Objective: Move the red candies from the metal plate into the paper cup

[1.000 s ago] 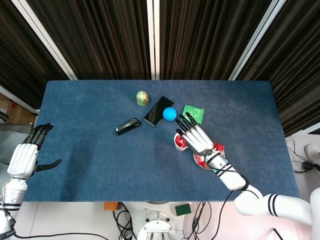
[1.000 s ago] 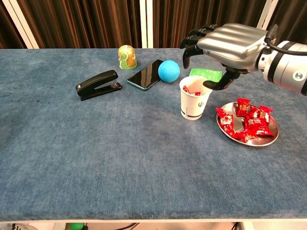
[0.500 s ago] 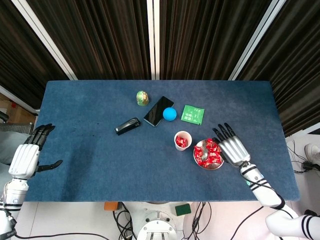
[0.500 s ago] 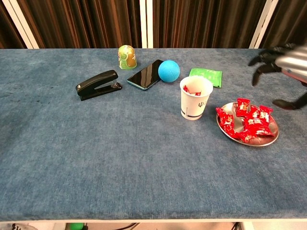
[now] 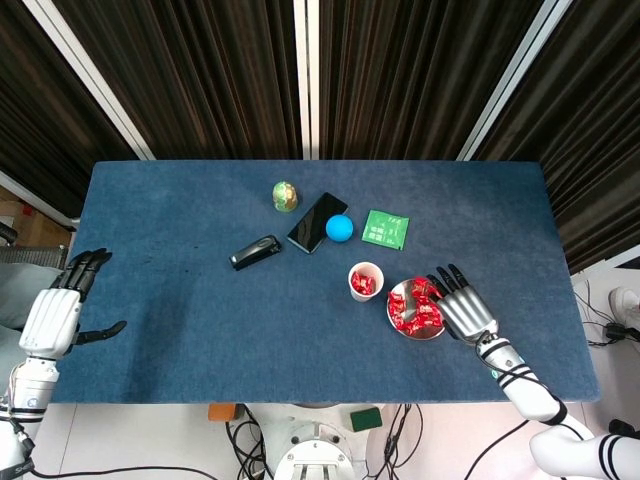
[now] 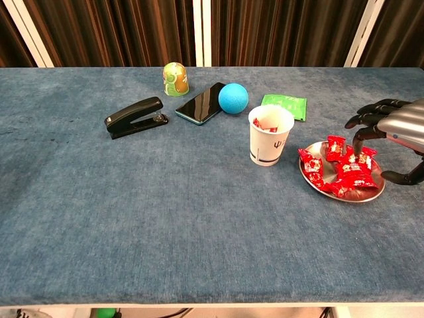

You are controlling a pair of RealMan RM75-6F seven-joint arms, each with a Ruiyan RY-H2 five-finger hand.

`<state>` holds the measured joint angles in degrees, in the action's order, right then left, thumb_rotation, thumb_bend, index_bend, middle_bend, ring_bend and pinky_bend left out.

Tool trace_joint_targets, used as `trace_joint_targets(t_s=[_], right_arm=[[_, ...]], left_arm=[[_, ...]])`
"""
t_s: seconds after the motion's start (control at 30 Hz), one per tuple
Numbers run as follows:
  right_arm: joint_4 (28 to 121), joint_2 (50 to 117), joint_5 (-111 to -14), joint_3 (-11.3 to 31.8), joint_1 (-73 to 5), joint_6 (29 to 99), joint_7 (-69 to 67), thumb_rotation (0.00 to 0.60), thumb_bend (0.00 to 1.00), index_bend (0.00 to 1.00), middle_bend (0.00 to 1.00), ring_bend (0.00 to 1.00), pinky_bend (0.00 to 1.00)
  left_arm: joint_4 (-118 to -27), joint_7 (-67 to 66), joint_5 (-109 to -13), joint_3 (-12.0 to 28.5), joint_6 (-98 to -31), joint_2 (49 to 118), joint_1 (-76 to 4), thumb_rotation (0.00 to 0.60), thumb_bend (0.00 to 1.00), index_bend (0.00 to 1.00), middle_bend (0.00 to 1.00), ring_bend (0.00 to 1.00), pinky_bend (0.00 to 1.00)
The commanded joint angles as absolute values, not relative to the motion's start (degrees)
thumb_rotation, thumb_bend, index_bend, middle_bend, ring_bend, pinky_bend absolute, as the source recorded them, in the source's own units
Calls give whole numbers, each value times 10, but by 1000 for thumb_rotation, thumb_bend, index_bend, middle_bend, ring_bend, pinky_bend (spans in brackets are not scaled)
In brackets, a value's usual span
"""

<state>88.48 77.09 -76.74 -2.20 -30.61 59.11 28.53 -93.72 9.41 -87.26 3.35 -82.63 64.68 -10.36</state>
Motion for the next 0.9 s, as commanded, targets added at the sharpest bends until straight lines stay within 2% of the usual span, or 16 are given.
trace_joint_targets(t_s=[0.03,0.47,0.9], right_arm=[[881,779,-758,-18,-310,581,298,600,341,367,84,0,0],[866,804,-746,-6,-318,569,323,600,341,385,83,0,0],[849,823,-731,1,-331,553,350,600,348,446,83,0,0]], left_arm=[[-937,95,-873,33,-826,647,-104,600,85,103,66,51,223],[-937,94,-873,33,-824,647,-105,600,86,103,66,51,223],[-935,97,-872,33,-823,647,-105,600,86,104,65,51,223]])
